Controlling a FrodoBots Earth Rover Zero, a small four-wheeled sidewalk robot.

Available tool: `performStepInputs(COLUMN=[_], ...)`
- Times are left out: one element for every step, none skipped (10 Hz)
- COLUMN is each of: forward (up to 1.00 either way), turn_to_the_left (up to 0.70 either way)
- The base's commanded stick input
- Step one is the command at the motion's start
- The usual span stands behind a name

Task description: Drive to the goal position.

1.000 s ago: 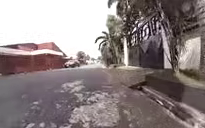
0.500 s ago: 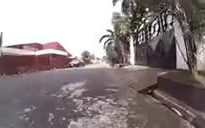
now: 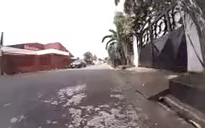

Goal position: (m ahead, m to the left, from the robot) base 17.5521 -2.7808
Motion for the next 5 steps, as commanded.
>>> performStepInputs(forward=[0.7, 0.7, 0.7, 0.7, 0.7], turn_to_the_left=[0.0, 0.0, 0.0, 0.0, 0.0])
